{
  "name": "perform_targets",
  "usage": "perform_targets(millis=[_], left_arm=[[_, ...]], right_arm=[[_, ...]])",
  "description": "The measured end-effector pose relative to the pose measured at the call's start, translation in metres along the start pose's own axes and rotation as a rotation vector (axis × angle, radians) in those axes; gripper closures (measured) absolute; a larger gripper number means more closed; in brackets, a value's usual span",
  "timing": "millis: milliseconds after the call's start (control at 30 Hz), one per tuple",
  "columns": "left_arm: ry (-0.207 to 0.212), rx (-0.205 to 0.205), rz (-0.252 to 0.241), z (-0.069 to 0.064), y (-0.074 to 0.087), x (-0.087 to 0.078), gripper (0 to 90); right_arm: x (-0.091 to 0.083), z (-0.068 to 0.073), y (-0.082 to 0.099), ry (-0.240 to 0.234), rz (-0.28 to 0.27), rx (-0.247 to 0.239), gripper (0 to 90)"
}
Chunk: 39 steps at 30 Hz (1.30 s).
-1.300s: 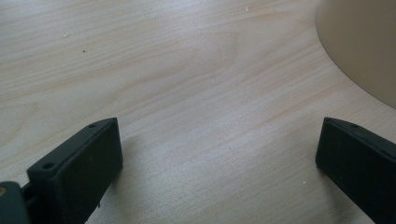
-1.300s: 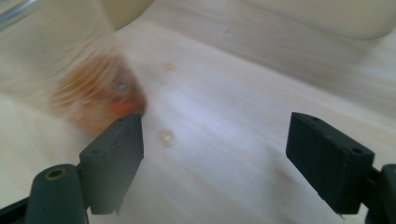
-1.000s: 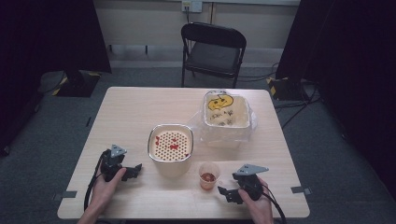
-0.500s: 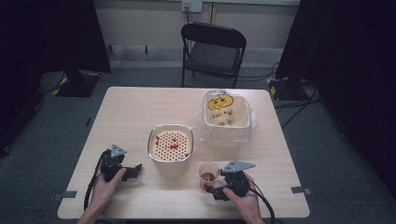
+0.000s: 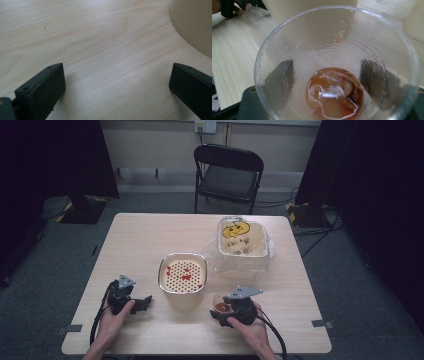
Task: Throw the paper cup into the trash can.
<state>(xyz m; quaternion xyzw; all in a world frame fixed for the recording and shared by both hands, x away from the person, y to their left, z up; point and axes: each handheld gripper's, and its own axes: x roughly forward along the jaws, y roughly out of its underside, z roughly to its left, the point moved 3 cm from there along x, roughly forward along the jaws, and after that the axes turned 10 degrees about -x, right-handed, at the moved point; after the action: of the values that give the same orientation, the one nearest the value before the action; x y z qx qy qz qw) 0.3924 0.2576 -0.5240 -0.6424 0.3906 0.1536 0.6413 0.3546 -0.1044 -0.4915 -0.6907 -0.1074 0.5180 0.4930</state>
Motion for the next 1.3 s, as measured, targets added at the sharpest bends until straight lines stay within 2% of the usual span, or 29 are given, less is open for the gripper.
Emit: perform_targets(millis=[133,333,400,533,767,1167,1300], left_arm=[[0.000,-0.001,0.000,0.000,0.000,0.000,0.0],[0.000,0.000,0.000,0.000,0.000,0.000,0.0],[0.000,0.000,0.000,0.000,0.000,0.000,0.0],[0.000,-0.001,0.000,0.000,0.000,0.000,0.0],[0.000,0.000,0.000,0.000,0.000,0.000,0.0],[0.000,0.000,0.000,0.000,0.000,0.000,0.0],[0.000,0.000,0.000,0.000,0.000,0.000,0.0]], right_arm=[[0.000,-0.002,-0.002,0.020,-0.001,-0.005,33.6],[-0.006,-0.006,-0.003,0.022,-0.008,0.003,35.2],[-0.011,-0.008,-0.005,0.022,-0.025,0.016,36.2],[-0.015,-0.009,-0.008,0.028,-0.037,0.009,36.8],[-0.025,-0.011,-0.020,0.020,-0.069,0.019,37.6],[-0.046,-0.014,-0.045,0.018,-0.111,0.007,38.5],[-0.053,-0.018,-0.055,0.024,-0.097,0.027,39.0]])
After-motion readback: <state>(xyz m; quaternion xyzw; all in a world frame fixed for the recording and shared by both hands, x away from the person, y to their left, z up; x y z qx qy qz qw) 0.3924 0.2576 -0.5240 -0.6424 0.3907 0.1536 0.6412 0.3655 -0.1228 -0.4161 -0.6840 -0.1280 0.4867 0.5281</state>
